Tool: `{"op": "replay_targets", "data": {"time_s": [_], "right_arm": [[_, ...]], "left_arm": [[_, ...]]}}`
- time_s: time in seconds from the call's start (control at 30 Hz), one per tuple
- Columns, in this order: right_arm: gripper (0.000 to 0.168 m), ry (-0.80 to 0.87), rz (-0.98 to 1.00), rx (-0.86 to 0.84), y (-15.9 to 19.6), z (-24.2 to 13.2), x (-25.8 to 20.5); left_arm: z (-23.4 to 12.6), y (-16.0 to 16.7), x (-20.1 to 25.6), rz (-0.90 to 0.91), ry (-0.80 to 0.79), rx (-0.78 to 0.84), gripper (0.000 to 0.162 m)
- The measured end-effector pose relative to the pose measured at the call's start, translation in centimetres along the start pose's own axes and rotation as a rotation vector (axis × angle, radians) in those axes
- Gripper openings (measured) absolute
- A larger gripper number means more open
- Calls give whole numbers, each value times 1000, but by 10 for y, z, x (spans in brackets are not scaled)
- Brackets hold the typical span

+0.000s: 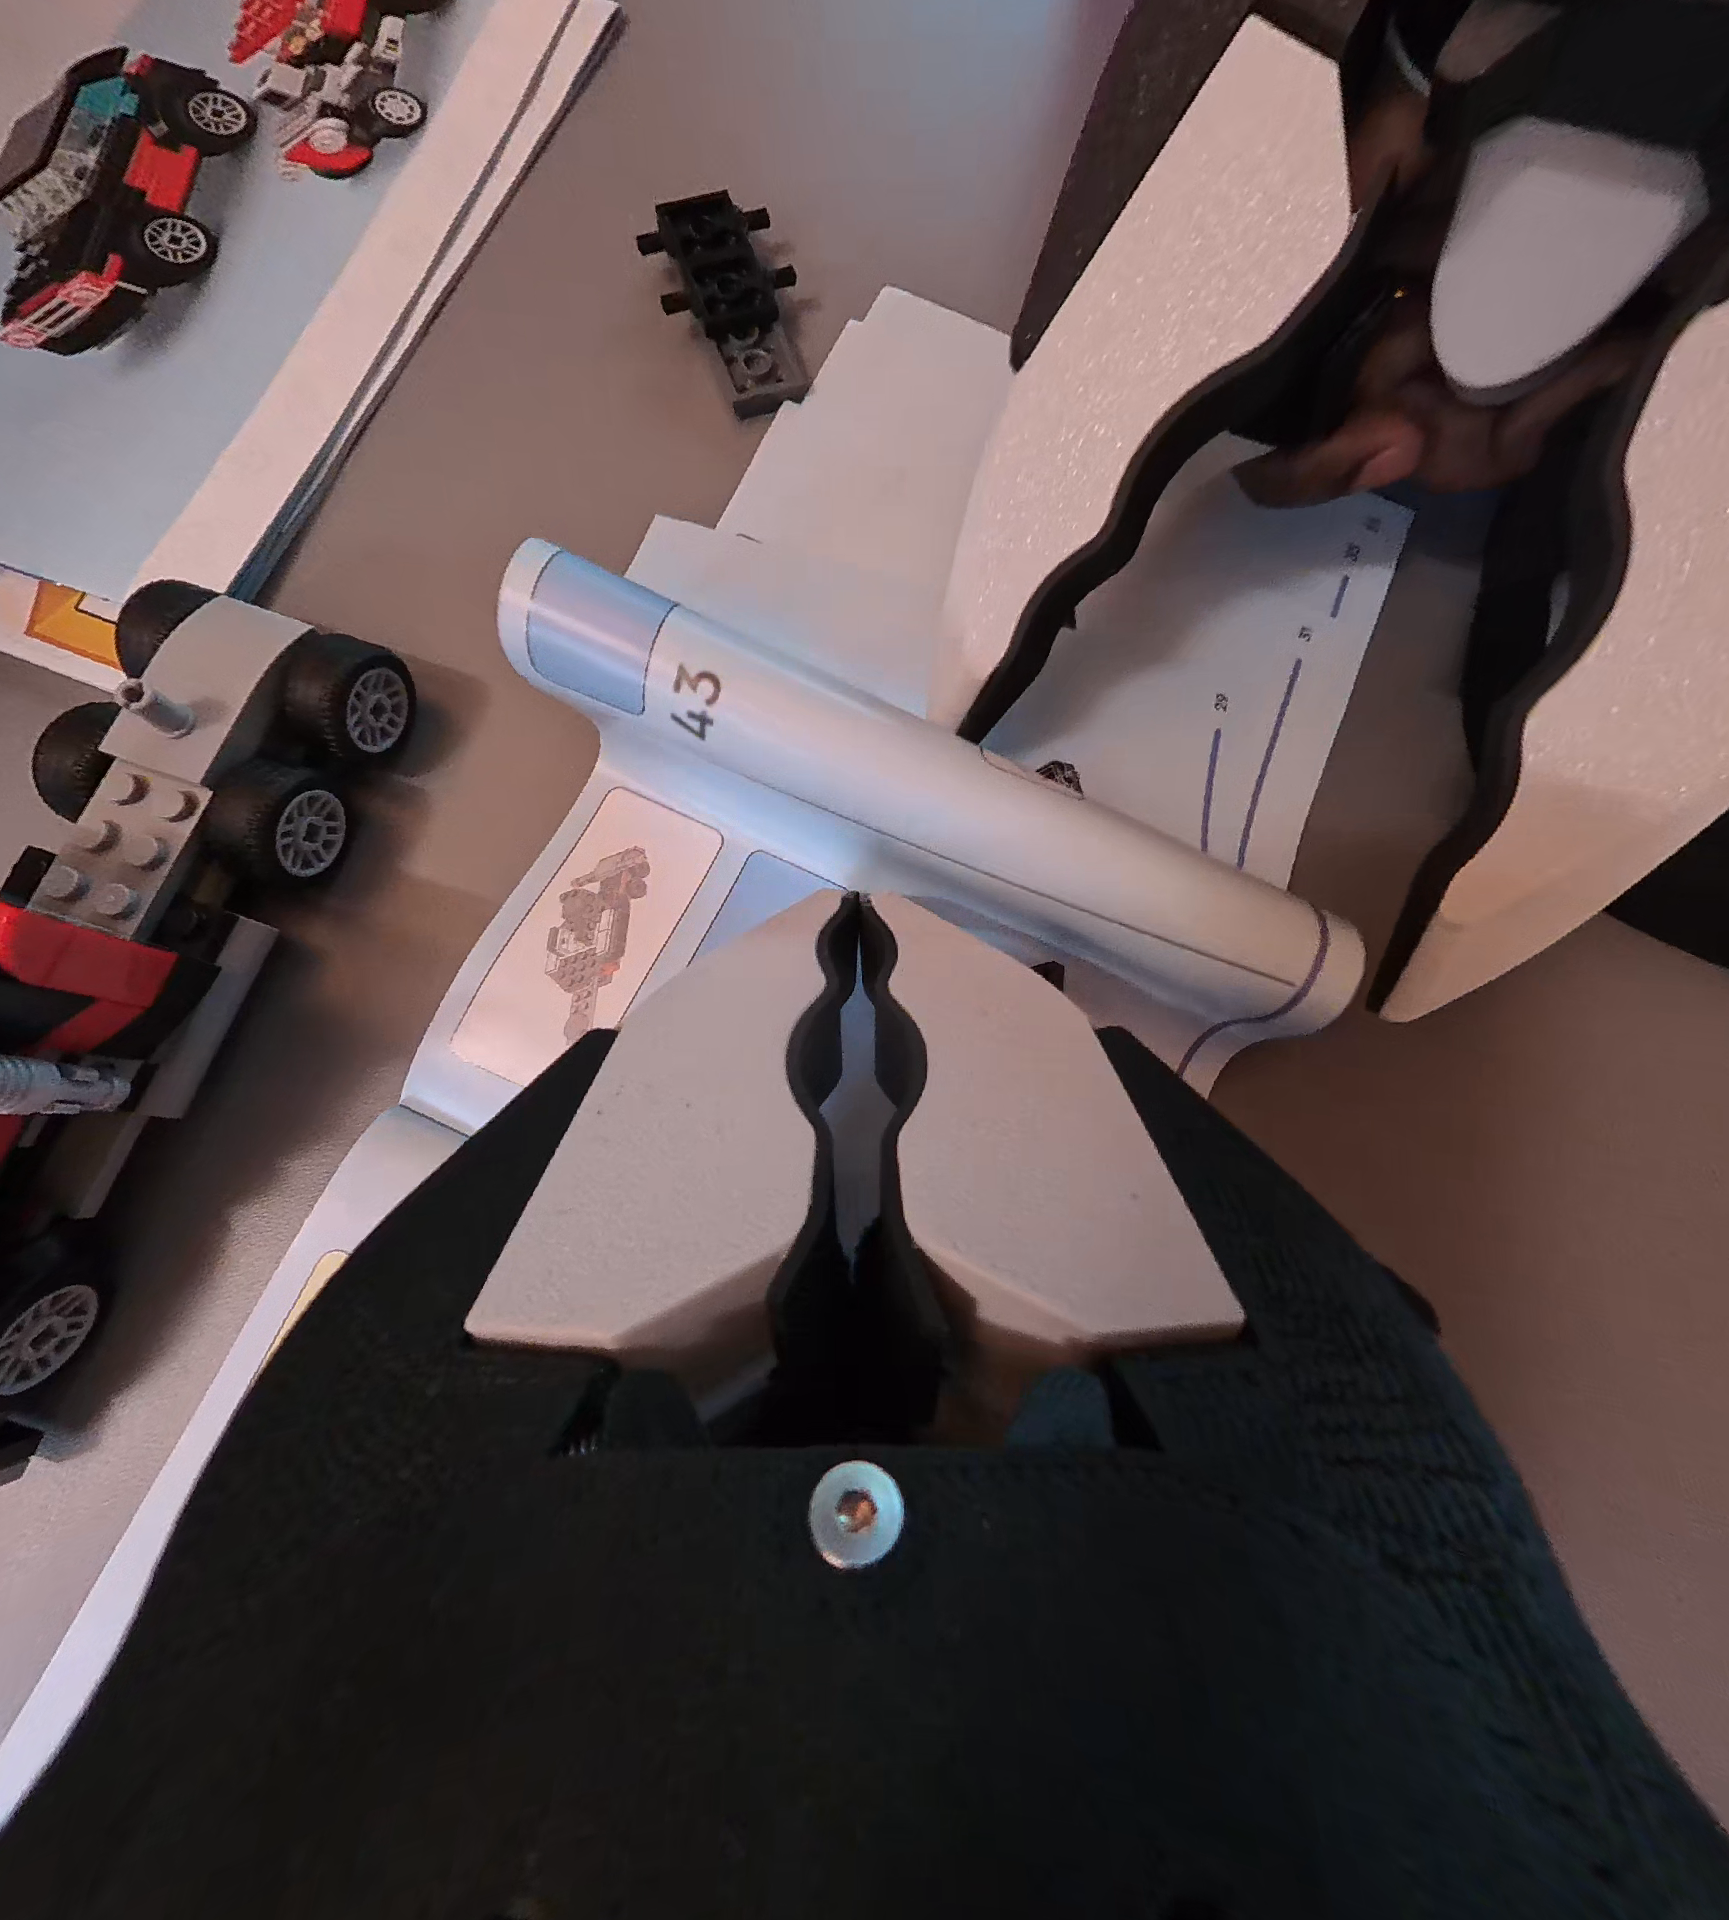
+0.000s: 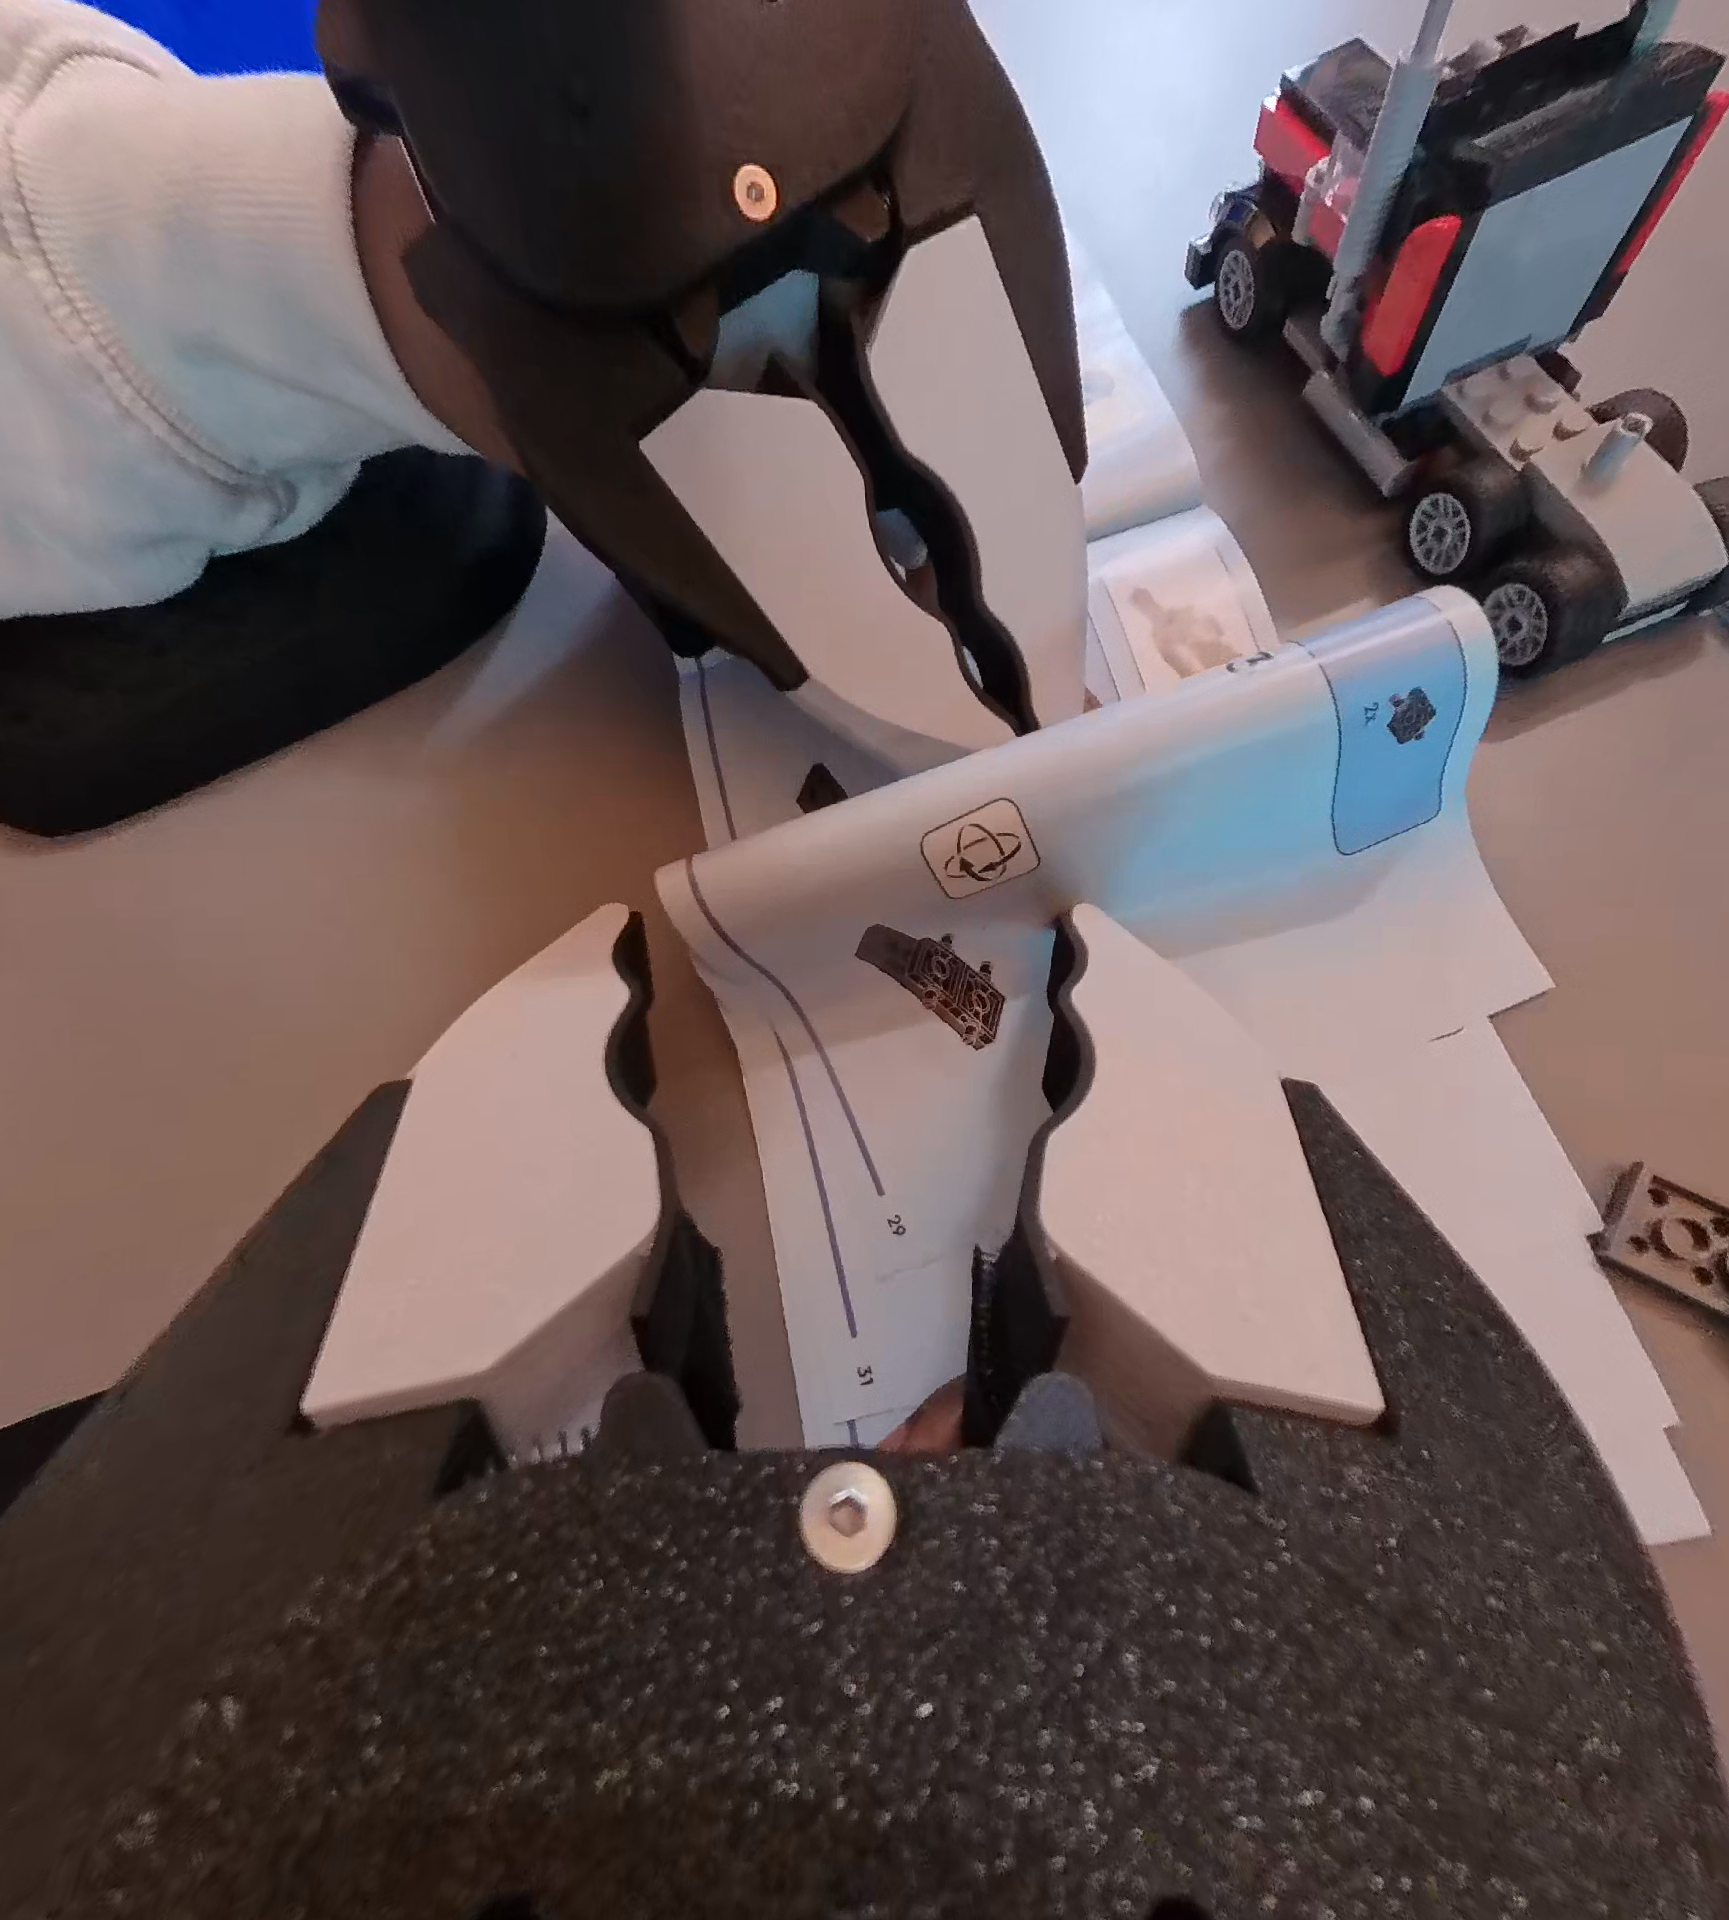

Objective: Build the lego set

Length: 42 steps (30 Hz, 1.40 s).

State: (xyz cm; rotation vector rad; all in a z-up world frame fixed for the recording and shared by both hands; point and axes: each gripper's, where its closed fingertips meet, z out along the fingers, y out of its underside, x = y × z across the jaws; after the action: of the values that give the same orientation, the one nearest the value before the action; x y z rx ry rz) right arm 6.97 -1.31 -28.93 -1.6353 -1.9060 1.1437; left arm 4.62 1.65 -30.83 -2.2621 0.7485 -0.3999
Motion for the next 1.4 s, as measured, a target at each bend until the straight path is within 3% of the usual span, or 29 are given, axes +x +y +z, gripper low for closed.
{"op": "replay_targets", "data": {"time_s": [0.2, 0.7, 1.03, 1.4], "right_arm": [[59, -50, -2, 34, -7, -3, -2], [60, -11, -31, 33, -10, -1, 2], [69, 409, -422, 24, -20, -16, 26], [68, 512, -515, 73, -41, -16, 29]], "left_arm": [[0, 0, 0, -1, 10, 5, 0], [0, 0, 0, -11, 22, 11, 0], [-4, 0, 0, -15, 33, 11, 1], [-36, -12, 6, -123, 38, 181, 7]]}}
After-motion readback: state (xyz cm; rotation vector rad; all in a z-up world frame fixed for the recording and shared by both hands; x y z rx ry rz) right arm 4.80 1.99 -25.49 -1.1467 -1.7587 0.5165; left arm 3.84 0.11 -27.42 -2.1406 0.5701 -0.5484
